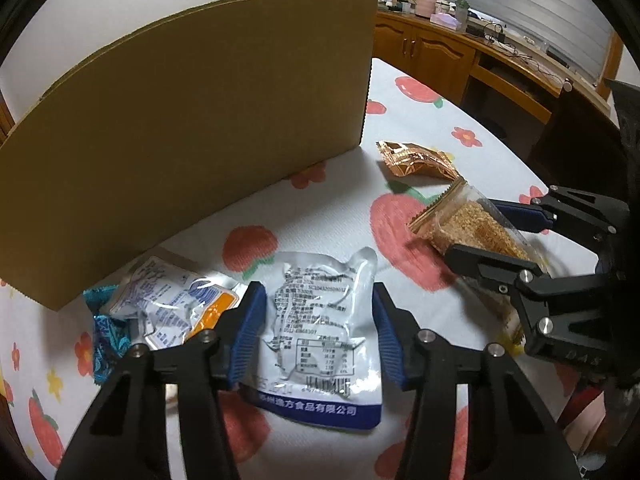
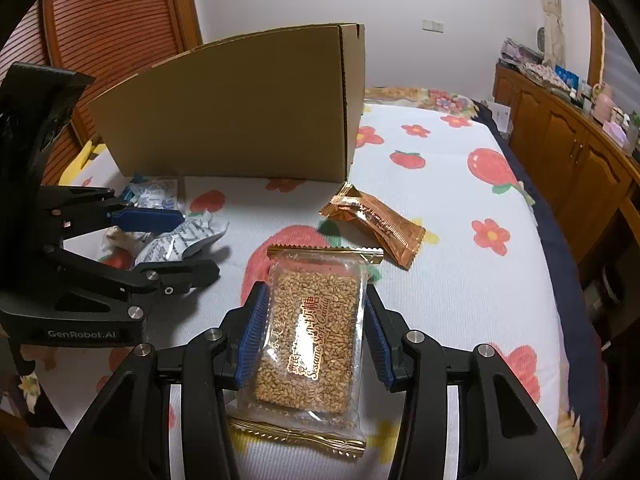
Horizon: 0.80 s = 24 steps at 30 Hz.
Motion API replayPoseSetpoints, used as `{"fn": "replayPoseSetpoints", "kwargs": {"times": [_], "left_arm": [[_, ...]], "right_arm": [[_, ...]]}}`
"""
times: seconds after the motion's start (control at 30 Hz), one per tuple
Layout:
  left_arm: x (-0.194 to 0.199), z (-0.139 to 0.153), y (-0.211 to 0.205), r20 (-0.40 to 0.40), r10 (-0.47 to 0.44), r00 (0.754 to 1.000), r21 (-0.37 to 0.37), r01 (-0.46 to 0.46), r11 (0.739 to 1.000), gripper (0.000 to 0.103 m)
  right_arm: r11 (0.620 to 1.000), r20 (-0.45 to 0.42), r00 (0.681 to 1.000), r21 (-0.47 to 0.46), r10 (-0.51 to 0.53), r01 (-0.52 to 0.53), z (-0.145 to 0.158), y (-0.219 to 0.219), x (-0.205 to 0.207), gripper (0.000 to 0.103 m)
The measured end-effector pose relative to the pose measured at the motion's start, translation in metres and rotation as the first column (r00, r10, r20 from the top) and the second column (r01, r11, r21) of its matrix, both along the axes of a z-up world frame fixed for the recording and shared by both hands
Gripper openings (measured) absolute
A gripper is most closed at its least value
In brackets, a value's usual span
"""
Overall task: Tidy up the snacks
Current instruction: 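Lift both held packets and carry them over the open box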
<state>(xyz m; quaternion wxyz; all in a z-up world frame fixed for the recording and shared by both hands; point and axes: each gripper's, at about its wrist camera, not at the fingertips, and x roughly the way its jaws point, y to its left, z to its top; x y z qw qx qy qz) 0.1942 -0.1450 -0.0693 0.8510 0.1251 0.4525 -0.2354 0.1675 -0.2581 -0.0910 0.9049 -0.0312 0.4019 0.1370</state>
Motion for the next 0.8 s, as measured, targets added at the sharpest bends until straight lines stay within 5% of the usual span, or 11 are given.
{"fn": "replayPoseSetpoints", "kwargs": {"times": [0.13, 0.8], "left_arm": [[-0.006, 0.006, 0.003, 0.021, -0.005, 1.0, -0.02, 0.005, 1.0, 0.042], [-0.025, 0.032, 0.025, 0.08, 0.034, 0.996, -0.141, -0.022, 0.99, 0.041]], "right_arm": [[1.0, 0.004, 1.0, 0.0, 0.0, 0.0, 0.0, 0.0, 0.0, 0.047], [1.0, 0.003, 1.0, 0.003, 0.004, -0.004, -0.001, 0.0, 0.001, 0.046]]}}
